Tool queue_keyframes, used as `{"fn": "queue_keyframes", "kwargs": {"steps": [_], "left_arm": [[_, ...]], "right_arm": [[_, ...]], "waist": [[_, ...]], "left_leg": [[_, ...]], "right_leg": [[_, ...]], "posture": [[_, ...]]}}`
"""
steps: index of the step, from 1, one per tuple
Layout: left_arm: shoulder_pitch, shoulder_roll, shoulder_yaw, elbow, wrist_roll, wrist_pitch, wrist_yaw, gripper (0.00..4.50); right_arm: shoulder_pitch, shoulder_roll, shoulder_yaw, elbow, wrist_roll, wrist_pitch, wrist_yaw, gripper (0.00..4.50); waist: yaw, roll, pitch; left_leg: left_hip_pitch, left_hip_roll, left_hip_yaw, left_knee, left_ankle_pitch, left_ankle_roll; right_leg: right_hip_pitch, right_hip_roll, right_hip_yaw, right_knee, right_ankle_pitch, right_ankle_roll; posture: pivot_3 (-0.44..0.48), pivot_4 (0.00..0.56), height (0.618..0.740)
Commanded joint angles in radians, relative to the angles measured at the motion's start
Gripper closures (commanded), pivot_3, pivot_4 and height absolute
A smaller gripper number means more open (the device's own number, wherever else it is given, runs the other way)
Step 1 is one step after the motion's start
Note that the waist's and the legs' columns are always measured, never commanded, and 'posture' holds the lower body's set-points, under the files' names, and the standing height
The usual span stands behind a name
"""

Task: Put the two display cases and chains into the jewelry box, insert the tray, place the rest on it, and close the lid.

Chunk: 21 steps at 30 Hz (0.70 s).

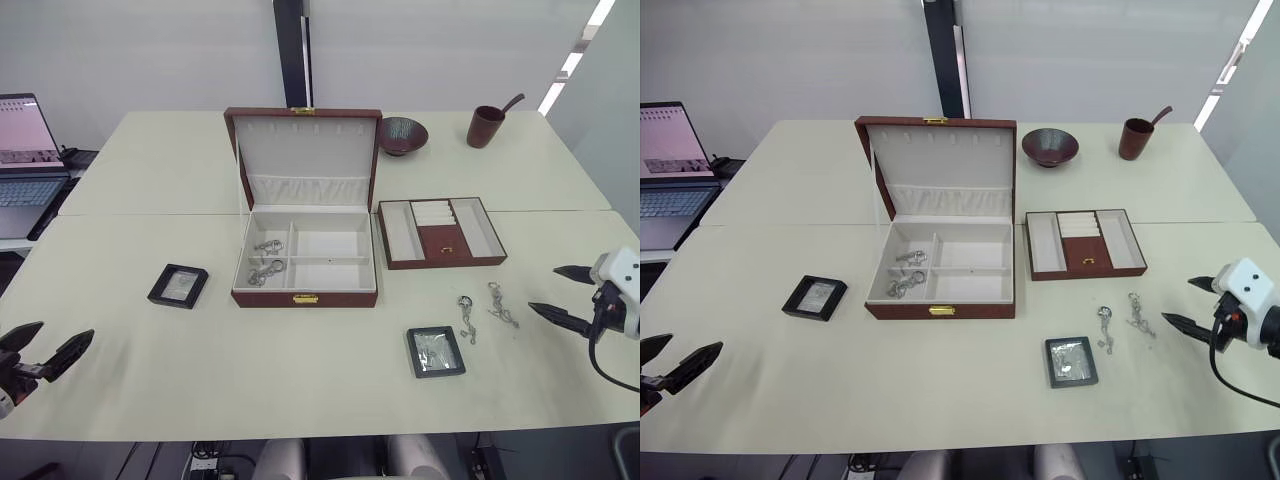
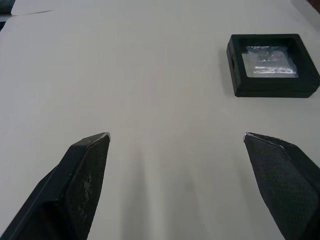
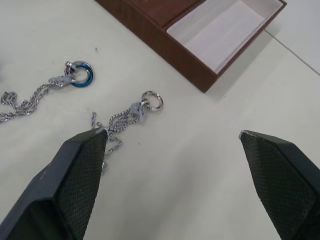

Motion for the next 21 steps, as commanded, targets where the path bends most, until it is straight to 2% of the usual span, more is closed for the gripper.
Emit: {"fn": "queue_keyframes", "kwargs": {"steps": [1, 13, 18, 21], "left_arm": [[-0.004, 0.005, -0.002, -0.047, -0.019, 0.007, 0.010, 0.06], [-0.015, 0.047, -0.033, -0.085, -0.015, 0.025, -0.023, 0.06], [0.019, 0.077, -0.048, -0.123, -0.012, 0.015, -0.085, 0.06], [0.028, 0.080, -0.040, -0.132, -0.008, 0.008, -0.089, 0.06]], "right_arm": [[0.021, -0.004, -0.044, -0.005, 0.007, -0.019, -0.006, 0.00], [0.023, -0.032, -0.071, 0.006, 0.026, 0.009, 0.013, 0.00], [-0.031, -0.049, -0.041, -0.035, 0.040, -0.003, 0.045, 0.00], [-0.117, -0.057, 0.017, -0.114, 0.072, 0.025, 0.082, 0.00]], "waist": [[0.000, 0.000, 0.000], [0.000, 0.000, 0.000], [-0.001, 0.000, 0.000], [-0.006, 0.001, 0.000]], "left_leg": [[0.000, 0.000, 0.000, 0.000, 0.000, 0.000], [0.000, 0.000, 0.000, 0.000, 0.000, 0.000], [0.000, 0.000, 0.000, 0.000, 0.000, 0.000], [0.000, 0.001, 0.000, 0.000, 0.000, 0.000]], "right_leg": [[0.000, 0.000, 0.000, 0.000, 0.000, 0.000], [0.000, 0.001, 0.000, 0.000, 0.000, 0.000], [0.000, 0.001, 0.000, 0.000, 0.000, 0.000], [0.000, 0.002, 0.000, 0.000, 0.000, 0.000]], "posture": [[0.000, 0.150, 0.740], [0.000, 0.150, 0.740], [0.000, 0.150, 0.740], [0.000, 0.150, 0.740]]}}
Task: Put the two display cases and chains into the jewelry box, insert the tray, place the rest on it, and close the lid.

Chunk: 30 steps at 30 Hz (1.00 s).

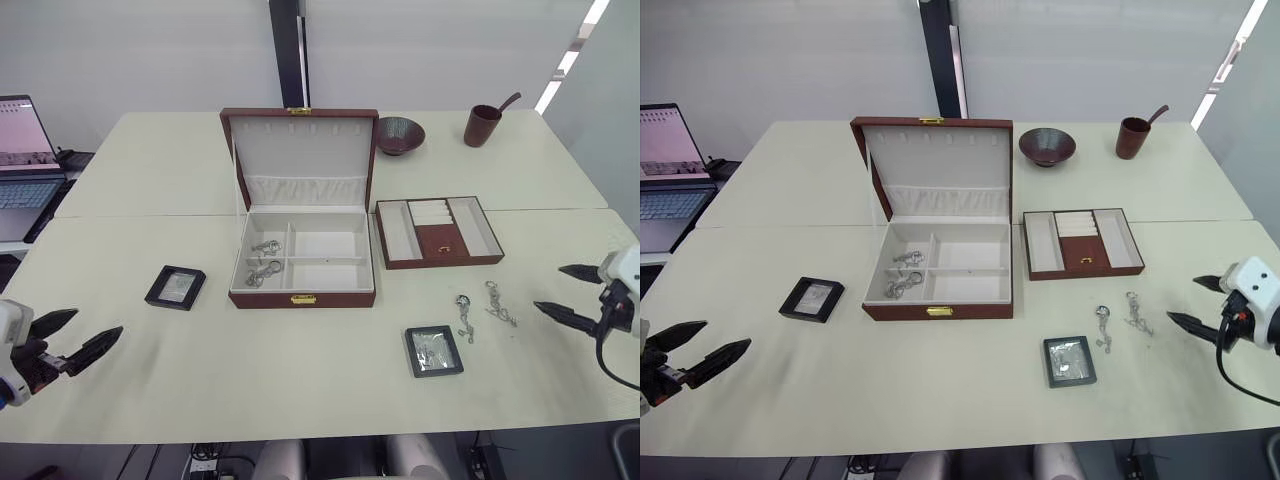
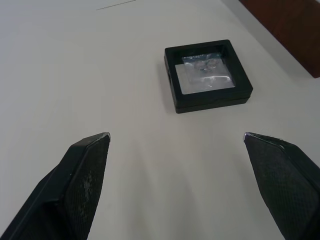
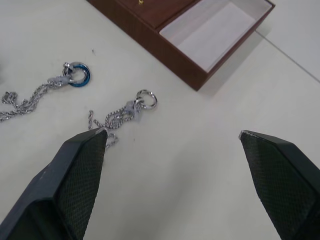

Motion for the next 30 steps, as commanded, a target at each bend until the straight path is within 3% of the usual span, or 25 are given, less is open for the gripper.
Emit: {"fn": "queue_keyframes", "kwargs": {"steps": [1, 8, 16, 20, 25, 30], "left_arm": [[0.018, 0.011, 0.023, -0.039, 0.002, -0.025, -0.008, 0.06], [0.099, -0.010, 0.005, -0.162, 0.036, -0.049, -0.005, 0.06], [0.034, 0.145, -0.056, -0.177, 0.038, -0.055, -0.135, 0.06], [-0.031, 0.225, -0.136, -0.058, 0.073, -0.151, -0.248, 0.06], [-0.171, 0.287, -0.270, 0.140, 0.141, -0.284, -0.338, 1.23], [-0.346, 0.295, -0.395, 0.316, 0.204, -0.386, -0.372, 1.23]], "right_arm": [[-0.115, -0.022, 0.058, -0.123, 0.051, 0.023, 0.039, 0.00], [-0.420, 0.076, 0.301, -0.292, 0.149, 0.161, 0.104, 0.00], [-0.653, 0.241, 0.531, -0.406, 0.251, 0.340, 0.163, 0.00], [-0.682, 0.295, 0.581, -0.396, 0.231, 0.340, 0.165, 0.00], [-0.687, 0.334, 0.610, -0.402, 0.214, 0.336, 0.157, 0.00], [-0.684, 0.352, 0.622, -0.416, 0.207, 0.340, 0.143, 0.00]], "waist": [[-0.004, 0.000, 0.000], [-0.003, 0.001, 0.000], [0.010, 0.000, 0.000], [0.005, 0.001, 0.000], [0.002, 0.001, 0.000], [0.002, 0.000, 0.000]], "left_leg": [[0.000, 0.001, 0.000, 0.000, 0.000, 0.000], [-0.001, 0.002, -0.001, 0.000, 0.000, 0.000], [-0.003, 0.000, -0.005, 0.000, 0.000, 0.000], [-0.003, -0.002, -0.002, -0.001, 0.000, 0.000], [-0.004, 0.000, -0.001, -0.001, 0.000, 0.000], [-0.008, -0.001, -0.001, 0.000, 0.000, 0.000]], "right_leg": [[0.000, 0.001, 0.000, 0.000, 0.000, 0.000], [-0.001, 0.001, 0.000, -0.001, 0.000, 0.000], [-0.002, -0.002, -0.002, -0.001, 0.000, -0.001], [-0.003, -0.003, -0.002, -0.001, 0.000, -0.001], [-0.006, 0.000, -0.002, 0.000, 0.000, -0.001], [-0.011, 0.002, -0.002, 0.001, 0.000, -0.001]], "posture": [[0.000, 0.150, 0.740], [0.000, 0.150, 0.740], [0.000, 0.150, 0.740], [0.000, 0.150, 0.740], [0.000, 0.150, 0.740], [0.000, 0.150, 0.740]]}}
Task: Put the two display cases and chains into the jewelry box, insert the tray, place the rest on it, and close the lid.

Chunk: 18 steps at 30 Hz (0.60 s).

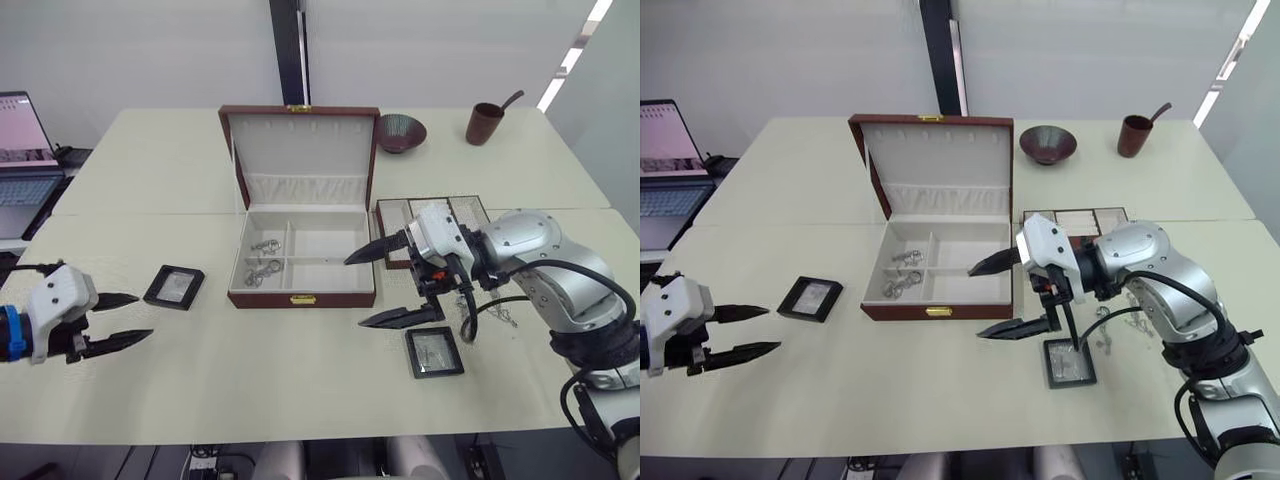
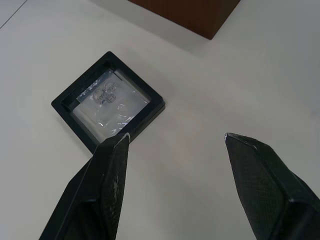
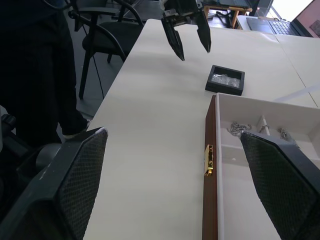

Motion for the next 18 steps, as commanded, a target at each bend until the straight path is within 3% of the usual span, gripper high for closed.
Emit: {"fn": "queue_keyframes", "kwargs": {"steps": [1, 9, 18], "left_arm": [[-0.090, 0.022, -0.059, 0.103, 0.045, -0.082, -0.019, 1.23], [-0.258, 0.001, -0.187, 0.316, 0.129, -0.225, -0.022, 1.23], [-0.332, -0.027, -0.246, 0.390, 0.148, -0.326, -0.030, 1.23]], "right_arm": [[-0.013, 0.005, -0.008, -0.035, 0.000, 0.001, -0.010, 0.00], [-0.007, 0.016, -0.008, -0.052, 0.012, 0.019, -0.021, 0.00], [-0.006, 0.021, -0.019, -0.071, 0.036, 0.048, -0.032, 0.00]], "waist": [[0.000, 0.000, 0.000], [-0.001, 0.000, 0.000], [-0.001, 0.000, 0.000]], "left_leg": [[-0.001, 0.000, 0.000, 0.000, 0.000, 0.000], [-0.005, -0.001, 0.000, 0.001, 0.000, 0.000], [-0.006, 0.000, -0.001, 0.002, 0.000, 0.000]], "right_leg": [[-0.001, 0.000, 0.000, 0.000, 0.000, 0.000], [-0.004, 0.000, -0.001, 0.000, 0.000, 0.000], [-0.004, 0.000, -0.001, 0.000, 0.000, 0.000]], "posture": [[0.000, 0.150, 0.740], [0.000, 0.150, 0.740], [0.000, 0.150, 0.740]]}}
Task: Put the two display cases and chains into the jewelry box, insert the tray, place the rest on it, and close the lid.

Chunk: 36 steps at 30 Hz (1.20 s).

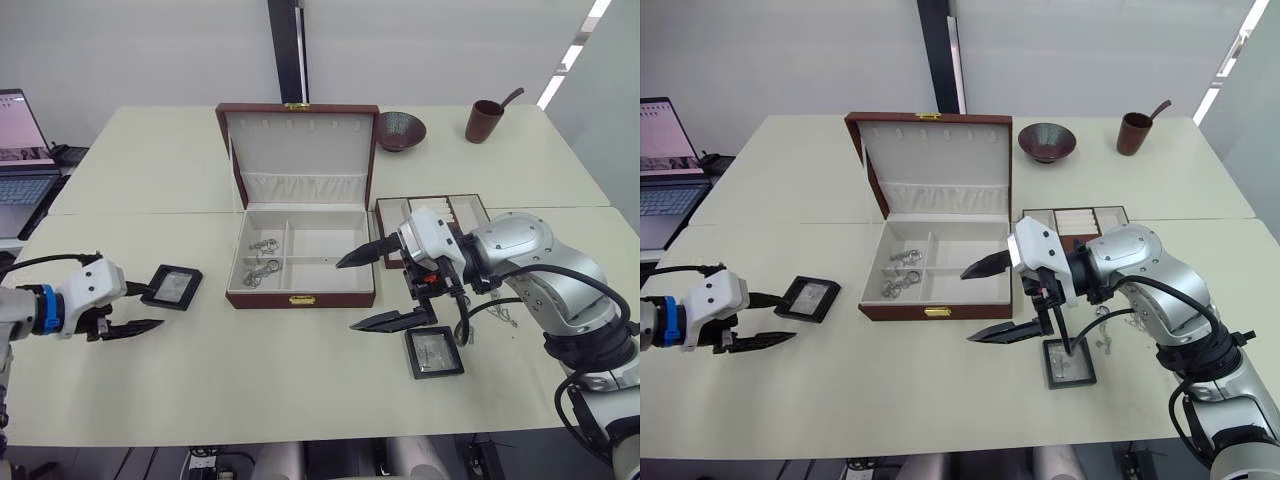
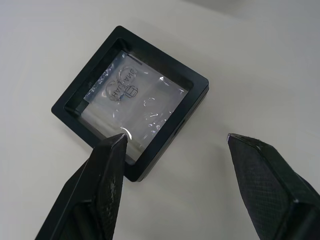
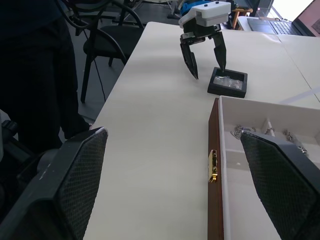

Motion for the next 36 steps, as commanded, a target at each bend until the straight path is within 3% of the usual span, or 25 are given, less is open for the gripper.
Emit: {"fn": "queue_keyframes", "kwargs": {"steps": [1, 4, 13, 20, 26, 29, 33, 36], "left_arm": [[-0.019, -0.002, -0.006, 0.012, 0.002, -0.042, -0.003, 1.23], [-0.038, -0.009, -0.026, 0.044, 0.022, -0.073, 0.011, 1.80], [-0.095, -0.018, -0.071, 0.123, 0.060, -0.146, 0.025, 4.47], [-0.043, 0.030, -0.003, -0.030, -0.044, -0.054, -0.037, 4.47], [0.068, 0.123, 0.126, -0.385, -0.204, 0.214, -0.069, 4.47], [0.084, 0.141, 0.131, -0.573, -0.267, 0.357, -0.063, 4.47], [-0.024, 0.120, 0.056, -0.738, -0.328, 0.526, -0.023, 4.47], [-0.249, 0.011, -0.099, -0.751, -0.284, 0.590, 0.019, 4.47]], "right_arm": [[-0.007, 0.004, -0.027, -0.046, 0.035, 0.016, -0.007, 0.00], [-0.009, 0.003, -0.035, -0.053, 0.048, 0.031, -0.010, 0.00], [-0.017, 0.000, -0.050, -0.061, 0.077, 0.059, -0.022, 0.00], [-0.015, -0.007, -0.067, -0.065, 0.098, 0.076, -0.036, 0.00], [0.019, -0.043, -0.084, -0.068, 0.091, 0.072, -0.039, 0.00], [0.042, -0.060, -0.097, -0.066, 0.070, 0.062, -0.065, 0.00], [0.070, -0.082, -0.116, -0.072, 0.048, 0.056, -0.105, 0.00], [0.102, -0.101, -0.143, -0.095, 0.048, 0.073, -0.140, 0.00]], "waist": [[0.000, 0.000, 0.000], [0.000, 0.000, 0.000], [0.000, 0.000, 0.000], [-0.001, 0.000, 0.000], [-0.001, 0.000, 0.000], [0.003, 0.000, 0.000], [0.004, 0.000, 0.000], [0.010, 0.001, 0.000]], "left_leg": [[0.000, 0.000, 0.000, 0.000, 0.000, 0.000], [0.000, 0.000, 0.000, 0.000, 0.000, 0.000], [0.000, -0.001, 0.000, 0.000, 0.000, 0.000], [0.000, 0.000, -0.001, 0.001, 0.000, 0.000], [-0.004, 0.002, -0.002, 0.001, 0.000, 0.000], [-0.004, 0.001, -0.003, 0.001, 0.000, 0.000], [-0.004, 0.000, -0.003, 0.002, 0.000, 0.000], [-0.004, -0.002, -0.003, 0.006, 0.000, 0.000]], "right_leg": [[0.000, 0.000, 0.000, 0.000, 0.000, 0.000], [0.000, 0.000, 0.000, 0.000, 0.000, 0.000], [0.000, 0.000, 0.000, 0.001, 0.000, 0.000], [0.000, 0.000, 0.000, 0.001, 0.000, 0.000], [-0.003, 0.000, -0.001, 0.001, 0.000, 0.000], [-0.001, -0.001, -0.001, 0.000, 0.000, 0.000], [0.000, 0.000, 0.000, 0.000, 0.000, 0.000], [0.002, 0.002, -0.003, 0.001, 0.000, 0.001]], "posture": [[0.000, 0.150, 0.740], [0.000, 0.150, 0.740], [0.000, 0.150, 0.740], [0.000, 0.150, 0.740], [0.000, 0.150, 0.740], [0.000, 0.150, 0.740], [0.000, 0.150, 0.740], [0.000, 0.150, 0.740]]}}
